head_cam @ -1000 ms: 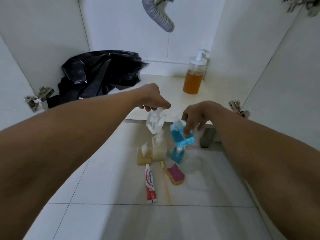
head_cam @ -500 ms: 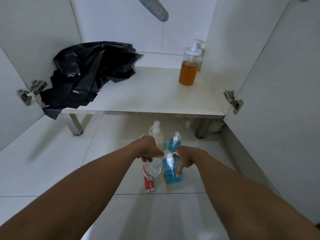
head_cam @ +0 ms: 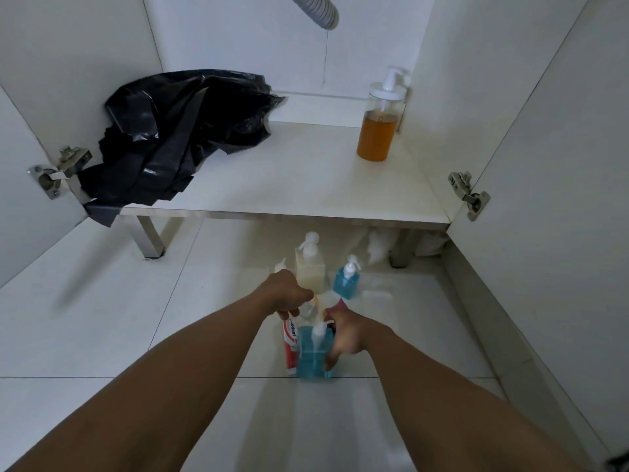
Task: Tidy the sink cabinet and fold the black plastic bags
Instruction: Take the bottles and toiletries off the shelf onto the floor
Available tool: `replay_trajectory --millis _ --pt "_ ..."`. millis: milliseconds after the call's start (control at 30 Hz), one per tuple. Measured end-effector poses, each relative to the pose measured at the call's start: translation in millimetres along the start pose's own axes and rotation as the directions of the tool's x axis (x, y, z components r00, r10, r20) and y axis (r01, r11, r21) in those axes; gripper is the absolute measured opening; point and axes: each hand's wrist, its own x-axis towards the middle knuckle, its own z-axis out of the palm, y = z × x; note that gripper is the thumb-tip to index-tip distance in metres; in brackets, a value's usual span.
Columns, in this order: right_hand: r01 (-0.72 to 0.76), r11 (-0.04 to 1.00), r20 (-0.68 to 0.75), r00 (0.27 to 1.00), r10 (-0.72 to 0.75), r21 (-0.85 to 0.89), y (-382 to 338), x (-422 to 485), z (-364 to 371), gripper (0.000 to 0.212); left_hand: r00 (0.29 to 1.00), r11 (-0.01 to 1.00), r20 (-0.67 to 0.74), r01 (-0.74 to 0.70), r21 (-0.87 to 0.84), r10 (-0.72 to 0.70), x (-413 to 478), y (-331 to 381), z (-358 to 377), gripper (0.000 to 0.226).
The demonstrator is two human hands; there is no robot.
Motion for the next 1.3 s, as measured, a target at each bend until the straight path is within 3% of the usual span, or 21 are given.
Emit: replay_trajectory --millis 533,867,1300 --pt "0.02 0.996 -0.126 0.992 -0.03 -0.087 17.5 10.0 -4.7 0.093 0.998 0.992 -0.024 -0.055 -0.11 0.053 21.7 3.6 11.1 0.028" --pt "0.016 0.997 0.026 1.0 -0.014 -0.08 24.8 4.0 -17.7 0.095 0.99 0.984 -0.076 -0.128 -0.126 0.12 20.0 10.9 16.3 0.022" --pt "-0.062 0.974 0.038 0.997 0.072 -0.217 49.0 -12.6 -24.0 0.086 0.98 0.999 0.195 -0.034 0.036 0.026 24.0 34.1 43.2 0.039"
